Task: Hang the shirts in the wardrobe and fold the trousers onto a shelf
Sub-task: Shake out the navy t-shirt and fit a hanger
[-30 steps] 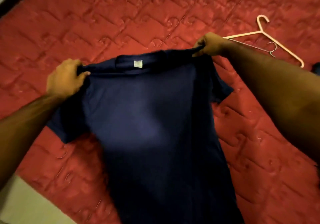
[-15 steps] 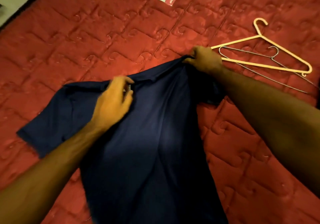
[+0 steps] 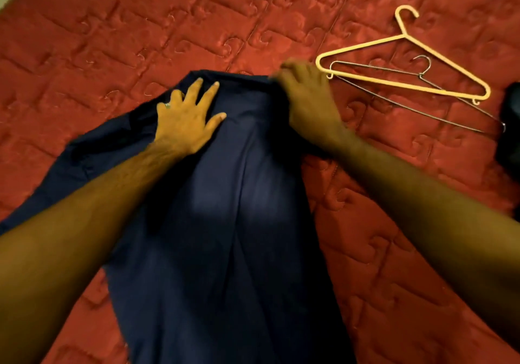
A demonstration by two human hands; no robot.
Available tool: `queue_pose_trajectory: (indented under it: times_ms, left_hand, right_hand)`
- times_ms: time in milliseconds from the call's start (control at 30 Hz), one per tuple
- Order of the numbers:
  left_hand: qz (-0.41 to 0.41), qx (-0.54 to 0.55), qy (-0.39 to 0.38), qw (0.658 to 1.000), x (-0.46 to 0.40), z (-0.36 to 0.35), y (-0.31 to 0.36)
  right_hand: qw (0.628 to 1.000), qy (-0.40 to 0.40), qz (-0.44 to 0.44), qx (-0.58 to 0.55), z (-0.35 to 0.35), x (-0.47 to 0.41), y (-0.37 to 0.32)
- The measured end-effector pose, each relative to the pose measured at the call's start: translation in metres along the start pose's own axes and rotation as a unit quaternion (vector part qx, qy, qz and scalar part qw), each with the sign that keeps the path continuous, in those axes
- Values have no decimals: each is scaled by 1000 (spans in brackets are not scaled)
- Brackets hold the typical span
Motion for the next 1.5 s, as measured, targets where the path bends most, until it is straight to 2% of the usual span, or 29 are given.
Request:
queue_pose_trajectory:
  times_ms: [67, 133, 167, 233, 300, 333, 467, 500, 567, 633, 667, 800, 900, 967, 1033, 1133, 1200, 1267, 1333, 1367, 1400, 1433, 1467, 1500]
  left_hand:
    - [18, -7, -27, 999, -17, 5, -1]
    - [37, -2, -21, 999, -24, 10, 5]
    - [29, 4, -7, 1000, -25, 11, 13]
    - [-37, 33, 6, 999, -19, 12, 38]
    - [-113, 53, -27, 992, -12, 1, 67]
    - [-120, 53, -50, 990, -11, -6, 81]
    - [-42, 73, -82, 993, -13, -29, 108]
    - [-38, 71, -83, 993, -15, -31, 111]
    - [-34, 78, -99, 991, -20, -32, 111]
    - [-33, 84, -121, 989, -22, -31, 112]
    - [-34, 83, -130, 987, -22, -30, 112]
    - [-33, 81, -127, 988, -22, -31, 112]
    - [-33, 84, -128, 988, -23, -32, 112]
    - [-34, 87, -131, 987, -23, -33, 113]
    - [-35, 90, -133, 986, -23, -31, 114]
    - [-34, 92, -142, 985, -26, -29, 114]
    - [-35, 96, -148, 984, -26, -29, 113]
    - [-28, 120, -153, 981, -26, -27, 111]
    - [-12, 185, -151, 971, -28, -10, 111]
    - [3, 252, -143, 957, -28, 4, 113]
    - [28, 361, -134, 922, -25, 20, 113]
    - [49, 516, -118, 847, -19, 38, 112]
    - [62, 663, -73, 742, -10, 53, 111]
    - [79, 767, -16, 636, 4, 67, 103]
  right_hand:
    - [990, -37, 129, -40, -16, 49, -35]
    - [975, -115, 191, 6, -33, 94, -50]
    - [977, -125, 172, 18, -37, 107, -43]
    - [993, -89, 81, 3, -31, 114, -14]
    - [998, -32, -27, -45, -14, 107, 22]
    - [995, -9, -79, -60, -4, 101, 42]
    - [970, 52, -236, 11, 27, 74, 112]
    - [964, 45, -263, 22, 33, 65, 130]
    - [958, -17, -286, 28, 38, 48, 161]
    - [960, -92, -260, 40, 44, 37, 178]
    - [965, -105, -236, 56, 49, 34, 183]
    - [972, -96, -163, 138, 60, 24, 183]
    - [972, -95, -190, 105, 61, 20, 185]
    - [975, -104, -178, 85, 58, 24, 184]
    - [976, -93, -158, 116, 56, 27, 184]
    - [971, -73, -180, 139, 58, 20, 186]
    - [976, -62, -167, 122, 65, 12, 183]
    - [989, -52, -117, 68, 76, 3, 169]
    - [997, -42, -64, -4, 86, -5, 141]
    - [997, -28, -51, -44, 91, -8, 122]
    - [995, -11, -43, -87, 95, -9, 98]
    - [992, 2, -29, -124, 98, -7, 72]
    - [988, 5, -12, -152, 99, -3, 48]
    - [985, -1, 14, -174, 97, 2, 17]
Point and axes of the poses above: each hand's wrist, its own x-axis away from the middle knuckle, its own z-axis out of the back of the hand, y = z × x, the point moved 3 cm from there along -x, towards the middle knuckle, and after that the axes turned 2 degrees about -z, right-handed, at the moved point
